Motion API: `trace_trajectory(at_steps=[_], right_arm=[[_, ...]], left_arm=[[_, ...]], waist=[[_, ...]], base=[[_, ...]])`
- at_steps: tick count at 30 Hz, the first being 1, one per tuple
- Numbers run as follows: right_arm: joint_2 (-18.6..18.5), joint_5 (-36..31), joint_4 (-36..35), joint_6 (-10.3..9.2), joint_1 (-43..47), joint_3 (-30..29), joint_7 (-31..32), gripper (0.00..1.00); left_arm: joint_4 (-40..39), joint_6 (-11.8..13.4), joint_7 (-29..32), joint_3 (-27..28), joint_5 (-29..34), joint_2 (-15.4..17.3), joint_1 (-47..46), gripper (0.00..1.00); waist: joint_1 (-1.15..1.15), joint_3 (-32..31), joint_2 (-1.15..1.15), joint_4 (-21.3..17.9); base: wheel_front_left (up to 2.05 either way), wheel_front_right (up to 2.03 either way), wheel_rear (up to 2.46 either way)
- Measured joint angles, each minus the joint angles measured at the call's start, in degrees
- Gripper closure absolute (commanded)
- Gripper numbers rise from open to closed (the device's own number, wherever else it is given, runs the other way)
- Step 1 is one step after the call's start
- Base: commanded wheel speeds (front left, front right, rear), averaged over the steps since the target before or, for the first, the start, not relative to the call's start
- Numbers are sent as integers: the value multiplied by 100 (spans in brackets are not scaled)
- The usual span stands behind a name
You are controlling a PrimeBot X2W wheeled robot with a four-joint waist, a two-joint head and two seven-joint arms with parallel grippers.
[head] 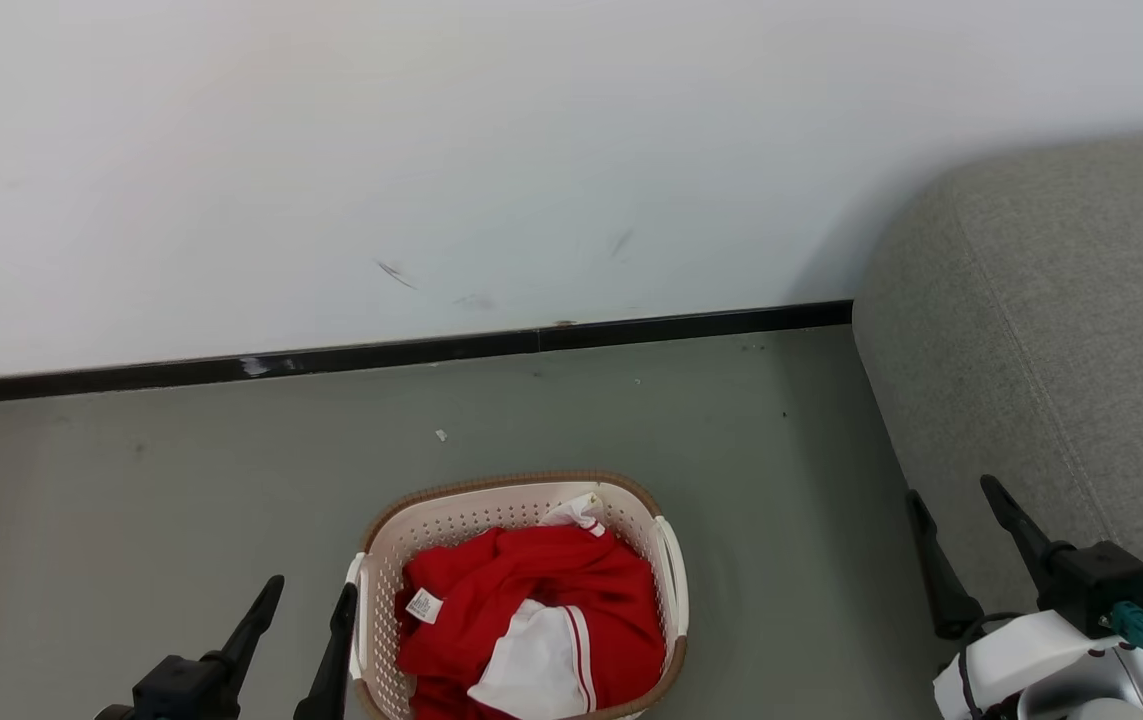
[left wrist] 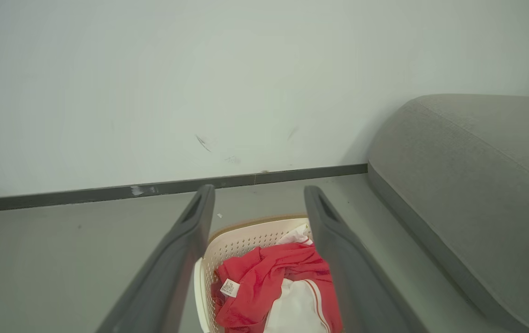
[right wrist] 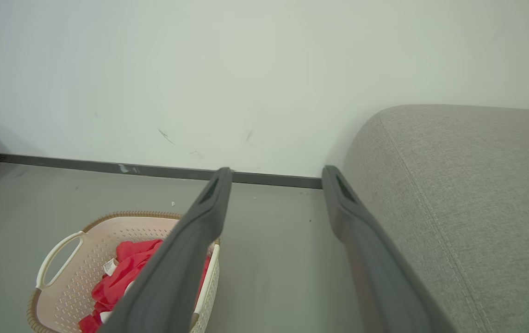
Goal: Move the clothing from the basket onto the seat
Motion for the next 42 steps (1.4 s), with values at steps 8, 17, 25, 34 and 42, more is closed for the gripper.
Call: trace_trajectory(at_steps=[8,17,25,34,42], right_arm=[[5,-15,-41,0,2,70,0,0],[8,-57,-142,0,-13,168,0,0],[9,-38,-208,0,-148,240,0,0],[8,49,-315,0,-434,352,0,0],[5,55,-414,0,-773,421,0,0]], left_arm=[[51,0,0,-245,0,26,-2,0],[130,0,1,-610,54,193,-246,0],[292,-1,0,-833,65,311,-513,0],[539,-1,0,-1017,169,485,-1007,0],[722,-1,16,-1159,177,568,-1448,0]], waist=[[0,207,0,-30],[0,541,0,-72],[0,873,0,-108],[-1,1394,0,-168],[-1,1923,0,-231]], base=[[0,0,0],[0,0,0],[0,0,0],[0,0,0],[0,0,0]])
